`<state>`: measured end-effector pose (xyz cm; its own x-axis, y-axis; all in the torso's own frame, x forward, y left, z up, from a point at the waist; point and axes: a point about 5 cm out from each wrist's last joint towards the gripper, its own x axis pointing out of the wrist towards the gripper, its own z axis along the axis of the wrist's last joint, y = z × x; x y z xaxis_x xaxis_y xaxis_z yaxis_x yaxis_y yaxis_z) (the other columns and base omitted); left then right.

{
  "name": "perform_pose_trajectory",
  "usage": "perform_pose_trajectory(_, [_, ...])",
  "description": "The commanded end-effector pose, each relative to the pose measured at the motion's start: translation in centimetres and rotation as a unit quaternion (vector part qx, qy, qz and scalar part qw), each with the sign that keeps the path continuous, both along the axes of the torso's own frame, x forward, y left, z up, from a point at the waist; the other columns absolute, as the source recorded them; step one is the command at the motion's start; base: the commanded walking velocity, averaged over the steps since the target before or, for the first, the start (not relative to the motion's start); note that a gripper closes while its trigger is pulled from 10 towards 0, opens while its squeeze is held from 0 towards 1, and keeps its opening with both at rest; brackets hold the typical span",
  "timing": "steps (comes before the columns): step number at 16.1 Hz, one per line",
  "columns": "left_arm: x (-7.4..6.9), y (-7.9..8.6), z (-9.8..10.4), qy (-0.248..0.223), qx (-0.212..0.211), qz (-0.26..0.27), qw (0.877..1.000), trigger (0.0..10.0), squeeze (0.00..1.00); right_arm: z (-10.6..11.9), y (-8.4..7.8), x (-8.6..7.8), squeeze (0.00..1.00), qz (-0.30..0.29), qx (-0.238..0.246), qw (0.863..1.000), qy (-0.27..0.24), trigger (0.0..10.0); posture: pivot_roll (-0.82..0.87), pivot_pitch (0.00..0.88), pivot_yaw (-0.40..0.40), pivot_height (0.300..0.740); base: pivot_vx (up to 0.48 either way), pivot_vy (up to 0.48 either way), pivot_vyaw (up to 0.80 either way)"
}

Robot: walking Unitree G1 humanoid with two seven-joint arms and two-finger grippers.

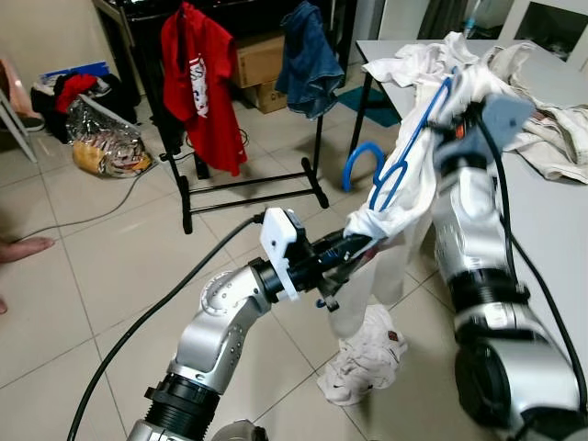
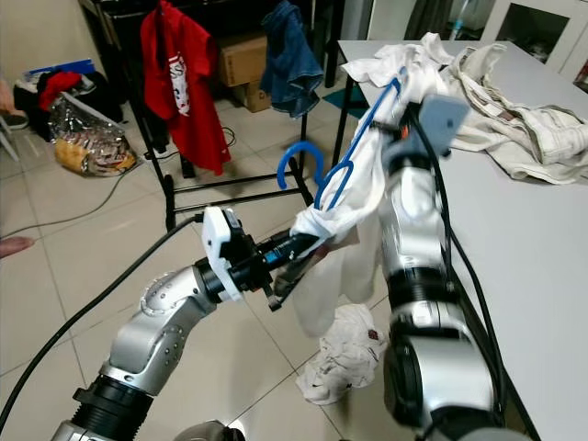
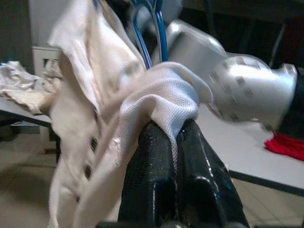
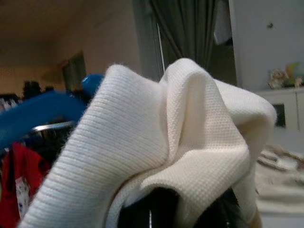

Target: Hang hanger

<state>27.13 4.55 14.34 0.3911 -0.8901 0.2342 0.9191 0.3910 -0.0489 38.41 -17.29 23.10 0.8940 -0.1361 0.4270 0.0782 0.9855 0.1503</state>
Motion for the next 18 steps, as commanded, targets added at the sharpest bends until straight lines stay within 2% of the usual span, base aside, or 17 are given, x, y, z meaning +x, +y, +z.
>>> perform_pose_trajectory(1, [-0.3,-0.4,-0.4,-0.003,0.016,-0.020,1.000,10.0,0.00,1.4,-0.1,0.1,0.00,0.000,-0.008,1.000,-0.025,10.0,0.01,0.000,0.041,0.723,0.000,0.000,0.00])
perform_pose_trajectory(2, [-0.3,-0.4,-0.3,0.000,0.014,-0.022,1.000,10.0,0.00,1.8,0.8,0.1,0.00,0.029,-0.005,0.999,-0.037,10.0,0.01,0.000,0.040,0.723,0.000,0.000,0.00])
perform_pose_trajectory(4, [-0.3,-0.3,-0.5,0.015,0.008,-0.023,1.000,10.0,0.00,2.4,1.3,-0.1,0.00,0.046,0.002,0.997,-0.060,10.0,0.02,0.000,0.038,0.723,0.000,0.000,0.00])
perform_pose_trajectory(8, [-0.3,0.0,-1.2,0.042,-0.004,-0.021,0.999,10.0,0.00,3.6,0.8,-0.4,0.00,0.045,0.007,0.995,-0.094,10.0,0.01,0.000,0.037,0.723,0.000,0.000,0.00])
perform_pose_trajectory(9, [-0.2,0.0,-1.2,0.054,-0.013,-0.021,0.998,10.0,0.00,4.0,0.7,-0.5,0.00,0.046,0.002,0.994,-0.103,10.0,0.01,0.000,0.037,0.723,0.000,0.000,0.00])
perform_pose_trajectory(11, [0.0,0.3,-1.5,0.107,-0.041,-0.037,0.993,10.0,0.00,4.6,0.9,-0.8,0.00,0.057,-0.013,0.991,-0.125,10.0,0.01,0.000,0.036,0.723,0.000,0.000,0.00])
perform_pose_trajectory(12, [-0.1,0.5,-1.8,0.119,-0.040,-0.043,0.991,10.0,0.00,5.0,1.1,-1.0,0.00,0.062,-0.019,0.989,-0.134,10.0,0.01,0.000,0.037,0.723,0.000,0.000,0.00])
perform_pose_trajectory(16, [-0.3,0.5,-2.2,0.123,-0.034,-0.048,0.991,10.0,0.00,5.3,2.0,-1.2,0.00,0.085,-0.034,0.985,-0.145,10.0,0.01,0.000,0.035,0.723,0.000,0.000,0.00])
perform_pose_trajectory(18, [-0.2,0.6,-1.9,0.126,-0.036,-0.048,0.990,10.0,0.00,4.9,2.9,-1.6,0.00,0.113,-0.066,0.980,-0.146,10.0,0.02,0.000,0.032,0.723,0.000,0.000,0.00])
